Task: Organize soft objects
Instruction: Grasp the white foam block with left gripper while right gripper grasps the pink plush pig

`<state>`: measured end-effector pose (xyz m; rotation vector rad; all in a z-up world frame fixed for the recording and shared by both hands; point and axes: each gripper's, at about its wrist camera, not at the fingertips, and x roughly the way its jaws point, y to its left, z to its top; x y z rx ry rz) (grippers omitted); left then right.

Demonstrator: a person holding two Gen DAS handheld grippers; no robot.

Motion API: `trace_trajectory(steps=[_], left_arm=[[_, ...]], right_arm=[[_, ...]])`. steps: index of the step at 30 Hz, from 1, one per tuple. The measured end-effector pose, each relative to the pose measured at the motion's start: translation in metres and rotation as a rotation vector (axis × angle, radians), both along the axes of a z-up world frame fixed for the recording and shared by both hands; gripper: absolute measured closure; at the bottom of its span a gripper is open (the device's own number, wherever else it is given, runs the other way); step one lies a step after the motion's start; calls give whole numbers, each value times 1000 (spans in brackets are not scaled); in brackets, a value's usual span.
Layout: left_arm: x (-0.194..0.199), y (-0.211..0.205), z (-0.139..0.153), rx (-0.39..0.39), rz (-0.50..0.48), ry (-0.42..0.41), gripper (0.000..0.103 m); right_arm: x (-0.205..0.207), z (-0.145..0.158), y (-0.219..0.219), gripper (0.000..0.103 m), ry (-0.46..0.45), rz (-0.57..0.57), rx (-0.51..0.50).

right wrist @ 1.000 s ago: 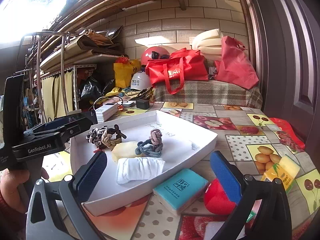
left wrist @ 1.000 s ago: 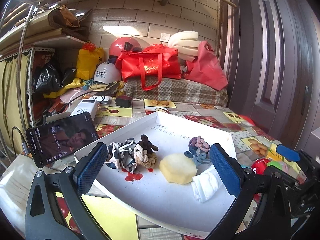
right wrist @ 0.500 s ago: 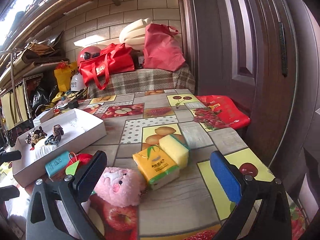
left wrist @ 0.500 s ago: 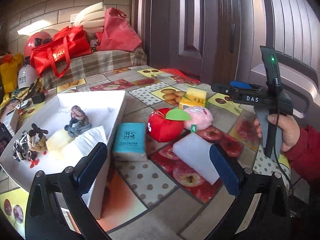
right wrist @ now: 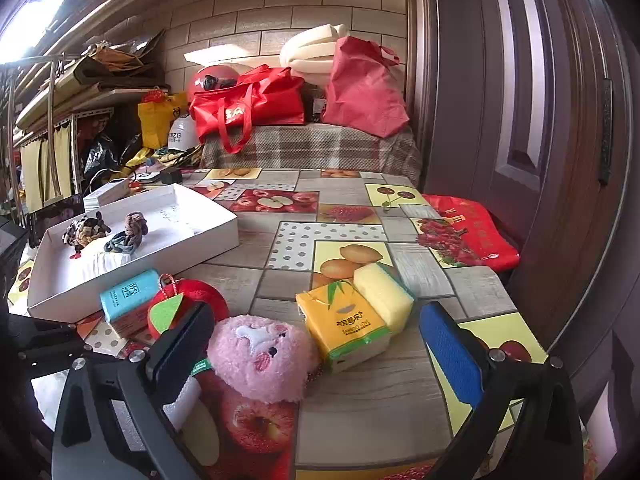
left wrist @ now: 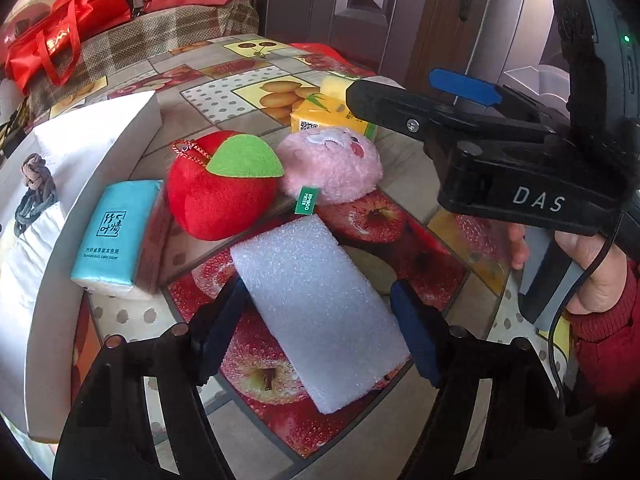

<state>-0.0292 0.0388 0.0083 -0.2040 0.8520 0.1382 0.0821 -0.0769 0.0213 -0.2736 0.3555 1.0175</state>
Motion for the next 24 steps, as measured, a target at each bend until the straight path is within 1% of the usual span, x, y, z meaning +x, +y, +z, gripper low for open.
trace_trajectory(steps=[1,2,4,6,8,10,13,16,17,18,19,20,22,24], left_arm=[[-4,2,1,13,-8,-2,37],[-9,4,1,28,-11,0,37],[-18,11,0,34,-12,5,37],[-25,19,-1,35,3,7,37],[-27,24,-1,23,5,9,37],[-26,22,-2,31,7,13,37],[-17,17,-3,73,13,30,37],[-11,19,-3,84,22,35,36],[-11,19,-4,79,19,32,36],[-13,20,-4,66,11,27,36],[-14,21,-3,56,5,19,45],[-15,22,-2,49,-3,10,50],[-19,22,0,45,-16,-7,50],[-25,21,6,44,-20,-51,50]], right_arm=[[-1,-1,3,2,17,39,-12],[-2,-3,7,3,37,76,-31],[-4,-6,14,3,55,113,-73],[-5,-11,22,8,68,131,-116],[-2,-16,32,18,96,142,-167],[1,-21,40,23,124,149,-204],[3,-29,53,23,155,155,-254],[2,-34,59,23,147,140,-299],[2,-34,59,28,146,138,-303],[2,-34,59,37,147,138,-301],[2,-33,58,40,149,142,-296],[2,-32,57,40,149,142,-289],[0,-28,50,41,135,134,-262],[-3,-21,41,41,110,108,-208]])
